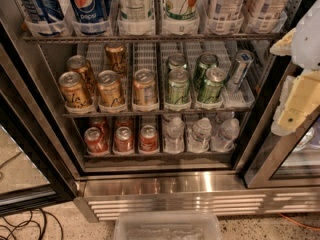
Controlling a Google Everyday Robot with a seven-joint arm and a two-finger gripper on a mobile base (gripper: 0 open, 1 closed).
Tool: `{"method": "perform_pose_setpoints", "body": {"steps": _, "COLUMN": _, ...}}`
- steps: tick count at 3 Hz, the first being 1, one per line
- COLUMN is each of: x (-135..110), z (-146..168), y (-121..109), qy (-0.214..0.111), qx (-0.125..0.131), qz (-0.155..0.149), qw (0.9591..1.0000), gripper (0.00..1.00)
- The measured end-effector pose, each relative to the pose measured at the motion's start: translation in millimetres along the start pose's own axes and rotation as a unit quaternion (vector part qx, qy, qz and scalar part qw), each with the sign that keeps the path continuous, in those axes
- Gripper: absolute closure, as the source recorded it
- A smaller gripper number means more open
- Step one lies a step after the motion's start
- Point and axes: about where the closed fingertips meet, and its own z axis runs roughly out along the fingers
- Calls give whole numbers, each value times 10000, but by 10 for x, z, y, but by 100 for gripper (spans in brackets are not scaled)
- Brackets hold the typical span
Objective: Pick green can from middle shelf of fridge
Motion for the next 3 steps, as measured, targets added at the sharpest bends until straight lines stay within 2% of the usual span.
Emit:
{"method": "perform_pose_setpoints", "body": {"steps": 2, "x": -28, "z": 6, "y": 33, "qy": -97, "qx": 64, "qz": 8, "qw": 9999, "gripper": 0}}
{"method": "perform_pose_setpoints", "body": {"steps": 3, "x": -113, "z": 116, "y": 187, "qy": -477, "qx": 83, "qz": 3, "qw": 9988, "gripper": 0}}
